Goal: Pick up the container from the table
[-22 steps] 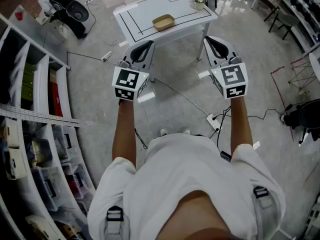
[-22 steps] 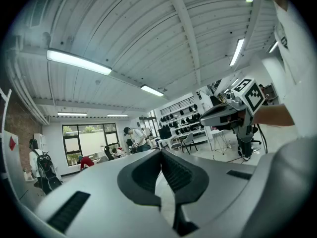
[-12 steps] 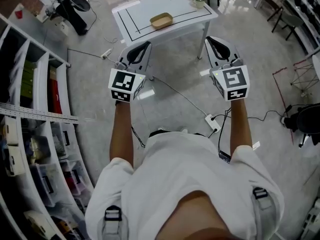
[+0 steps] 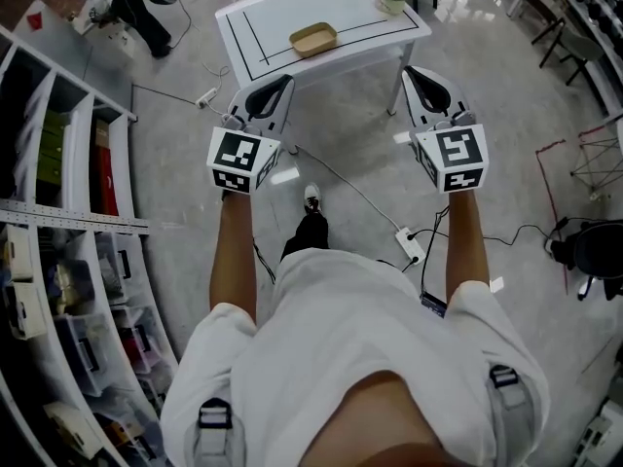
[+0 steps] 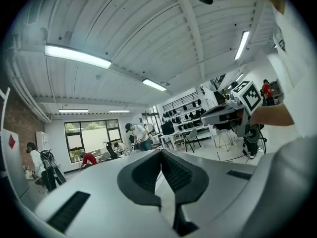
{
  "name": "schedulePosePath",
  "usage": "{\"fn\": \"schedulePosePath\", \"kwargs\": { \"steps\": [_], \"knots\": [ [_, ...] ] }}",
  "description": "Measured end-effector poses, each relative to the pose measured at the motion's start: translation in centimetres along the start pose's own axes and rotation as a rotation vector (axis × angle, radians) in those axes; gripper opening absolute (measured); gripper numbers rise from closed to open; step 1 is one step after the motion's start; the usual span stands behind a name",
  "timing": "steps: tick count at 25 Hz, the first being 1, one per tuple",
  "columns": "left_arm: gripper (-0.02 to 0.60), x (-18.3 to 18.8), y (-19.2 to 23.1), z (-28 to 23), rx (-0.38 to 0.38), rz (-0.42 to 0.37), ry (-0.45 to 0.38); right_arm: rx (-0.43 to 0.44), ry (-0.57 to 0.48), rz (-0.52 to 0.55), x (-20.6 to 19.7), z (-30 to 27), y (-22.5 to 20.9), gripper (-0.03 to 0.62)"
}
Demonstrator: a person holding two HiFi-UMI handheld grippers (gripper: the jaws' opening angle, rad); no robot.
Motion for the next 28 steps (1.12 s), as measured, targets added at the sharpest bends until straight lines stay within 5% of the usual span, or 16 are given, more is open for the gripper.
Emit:
{"fn": "schedulePosePath", "kwargs": {
  "steps": [7, 21, 28],
  "knots": [
    [0.017, -3.8, 7.2, -8.1, 0.014, 0.021, -0.005, 0.105, 0.014, 0.003, -1.6, -10.3, -3.1, 0.011],
    [0.017, -8.3, 28.1, -24.0, -0.027, 0.0, -0.019, 0.107, -0.012, -0.058, 0.6, -36.0, -8.8, 0.014],
    [0.018, -12.6, 32.6, -29.4, -0.083, 0.045, 0.038, 0.106, 0.076, -0.038, -1.4, -42.7, -9.8, 0.014]
  ]
}}
Point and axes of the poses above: the fingertips, and each gripper's own axes: z backward along the fingers, y to its left, x out of its top, the point moved 9 cm from there along z, backward along the fingers, and after that the axes turned 3 degrees about -z, right-handed, at the moved point
